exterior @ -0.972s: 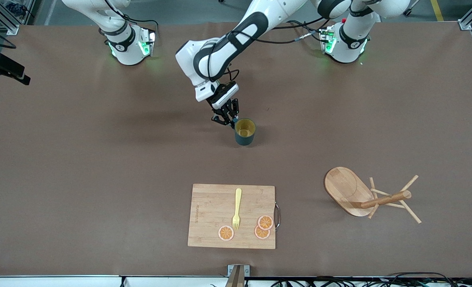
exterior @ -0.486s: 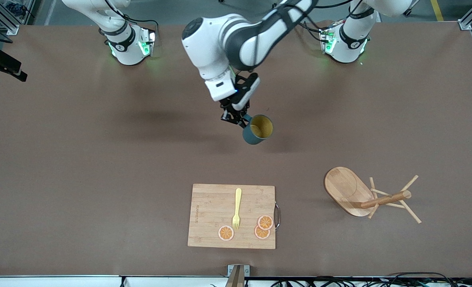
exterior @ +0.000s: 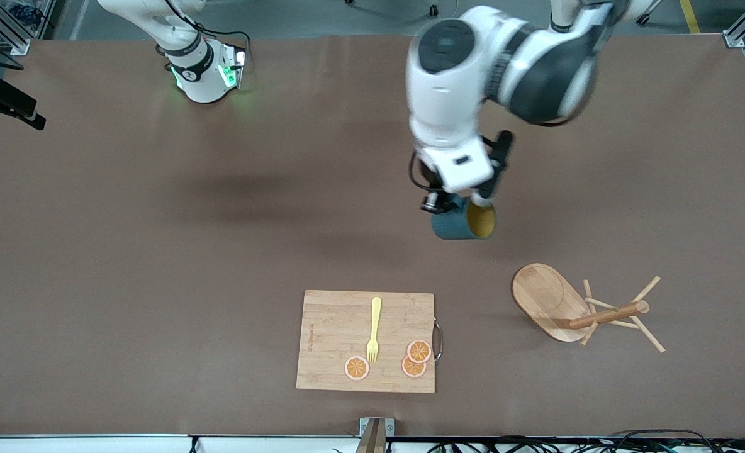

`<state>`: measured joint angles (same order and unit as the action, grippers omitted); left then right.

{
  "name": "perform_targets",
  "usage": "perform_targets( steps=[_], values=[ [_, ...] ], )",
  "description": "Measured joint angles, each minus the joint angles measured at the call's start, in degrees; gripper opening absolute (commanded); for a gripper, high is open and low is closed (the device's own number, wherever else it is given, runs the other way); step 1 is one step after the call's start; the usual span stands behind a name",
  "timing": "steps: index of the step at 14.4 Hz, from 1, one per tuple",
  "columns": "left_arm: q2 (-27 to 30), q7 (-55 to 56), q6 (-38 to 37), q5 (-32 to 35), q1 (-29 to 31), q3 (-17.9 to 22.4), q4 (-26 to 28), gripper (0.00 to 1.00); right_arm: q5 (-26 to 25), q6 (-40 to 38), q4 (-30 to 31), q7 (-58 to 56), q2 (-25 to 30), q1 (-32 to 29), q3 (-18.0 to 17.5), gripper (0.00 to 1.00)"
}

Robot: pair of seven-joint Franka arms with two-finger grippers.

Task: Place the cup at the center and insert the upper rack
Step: 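Carry the mug by its handle with the left gripper to the stand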

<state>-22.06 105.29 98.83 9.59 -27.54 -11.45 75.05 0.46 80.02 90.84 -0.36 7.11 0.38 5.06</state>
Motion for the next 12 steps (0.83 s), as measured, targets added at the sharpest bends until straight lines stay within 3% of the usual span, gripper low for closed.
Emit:
perform_targets(
  steps=[12],
  values=[
    [0.23, -31.26, 0.09, -37.18, 27.86, 0.10, 1.71, 0.02, 0.00, -0.28, 0.05, -5.32, 0.03, 0.14, -0.27, 1.00]
  ],
)
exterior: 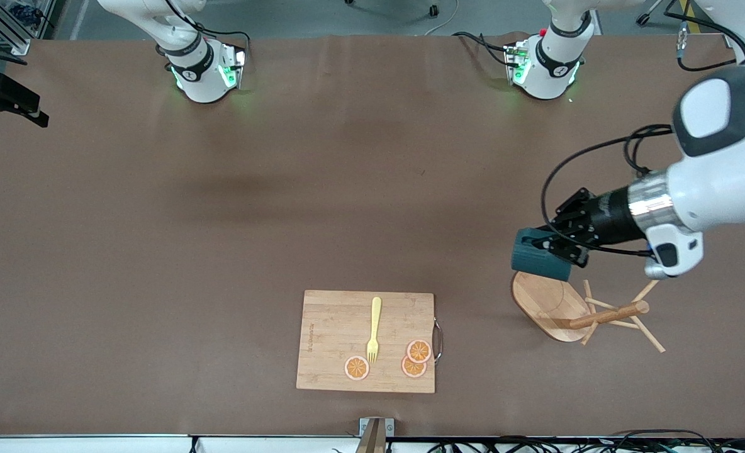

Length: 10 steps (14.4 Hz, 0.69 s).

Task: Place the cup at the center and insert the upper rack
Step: 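Carry the mug by its handle with the left gripper to the stand, then hang the mug handle onto a peg of the wooden stand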

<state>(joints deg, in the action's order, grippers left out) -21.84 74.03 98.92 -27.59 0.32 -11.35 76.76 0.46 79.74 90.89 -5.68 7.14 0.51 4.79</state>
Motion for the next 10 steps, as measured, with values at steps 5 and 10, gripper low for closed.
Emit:
perform_targets(
  steps=[5, 10],
  values=[
    [-4.19, -8.27, 0.05, -11.02, 4.95, 0.02, 0.26, 0.02, 0.00, -0.53, 0.00, -0.23, 0.01, 0.00, -0.01, 1.00],
    [-7.84, -11.16, 0.05, -15.20, 8.91, -0.01, 0.29, 0.02, 0.00, -1.72, 0.00, -0.24, 0.02, 0.00, 0.00, 1.00]
  ],
)
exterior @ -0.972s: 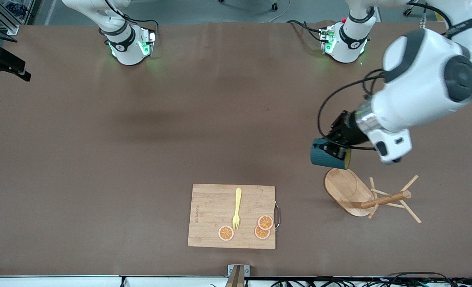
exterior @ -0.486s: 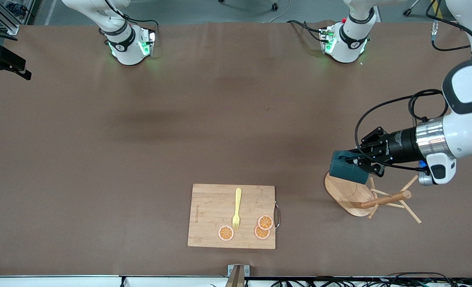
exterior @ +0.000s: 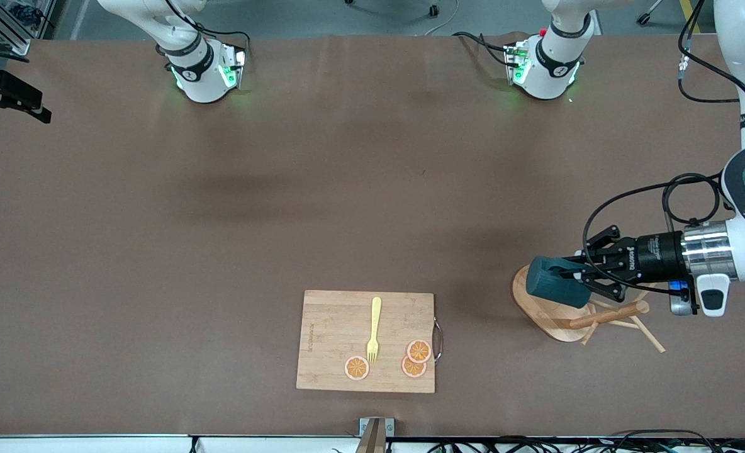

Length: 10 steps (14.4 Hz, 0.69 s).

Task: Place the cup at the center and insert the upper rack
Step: 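Hang the mug handle onto a peg of the wooden stand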

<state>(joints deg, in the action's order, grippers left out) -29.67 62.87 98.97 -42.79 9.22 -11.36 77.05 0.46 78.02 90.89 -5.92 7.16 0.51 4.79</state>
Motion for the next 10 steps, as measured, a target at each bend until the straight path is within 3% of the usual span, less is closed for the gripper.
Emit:
perform_targets(
  steps=[3, 10],
  values=[
    [-1.59, -0.19, 0.00, -3.16, 1.19, 0.01, -0.01, 0.02, 0.00, -0.06, 0.00, 0.00, 0.00, 0.00, 0.00, 1.00],
    [-3.57, -2.00, 0.08, -3.55, 4.23, 0.08, -0.01, 0.03, 0.00, -0.06, 0.00, 0.00, 0.01, 0.00, 0.22, 1.00]
  ],
)
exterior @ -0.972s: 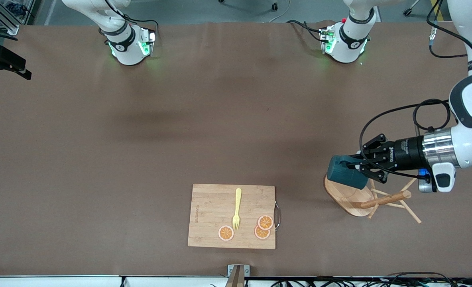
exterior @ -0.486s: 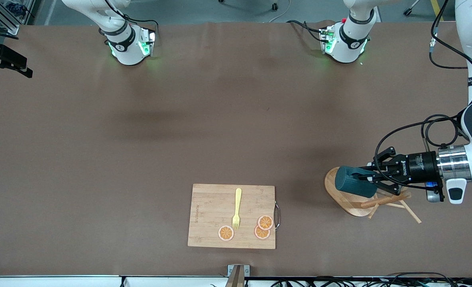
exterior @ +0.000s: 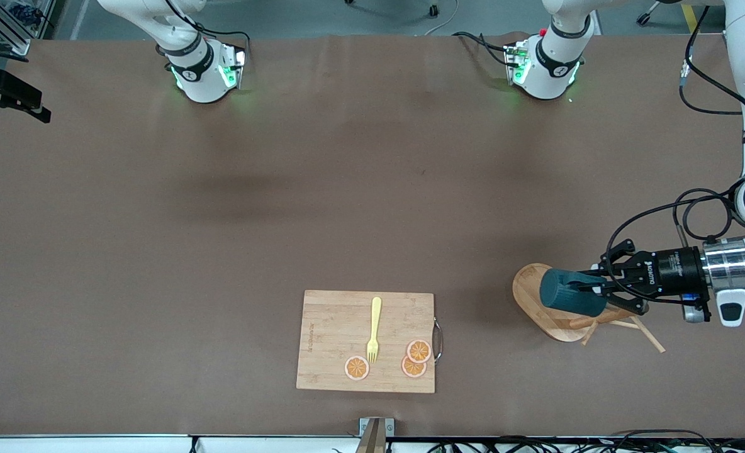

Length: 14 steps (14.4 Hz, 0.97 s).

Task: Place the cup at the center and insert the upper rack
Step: 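Hang the mug handle onto a peg of the wooden stand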

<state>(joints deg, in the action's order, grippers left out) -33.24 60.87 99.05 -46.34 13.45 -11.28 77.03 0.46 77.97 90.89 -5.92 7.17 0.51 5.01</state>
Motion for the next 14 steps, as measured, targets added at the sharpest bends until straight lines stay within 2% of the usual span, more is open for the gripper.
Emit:
perform_targets(
  steps=[14],
  values=[
    [-4.80, -9.36, -1.18, -7.12, 4.50, 0.04, 0.00, 0.05, 0.00, 0.00, 0.00, 0.00, 0.00, 0.00, -0.08, 1.00]
  ],
)
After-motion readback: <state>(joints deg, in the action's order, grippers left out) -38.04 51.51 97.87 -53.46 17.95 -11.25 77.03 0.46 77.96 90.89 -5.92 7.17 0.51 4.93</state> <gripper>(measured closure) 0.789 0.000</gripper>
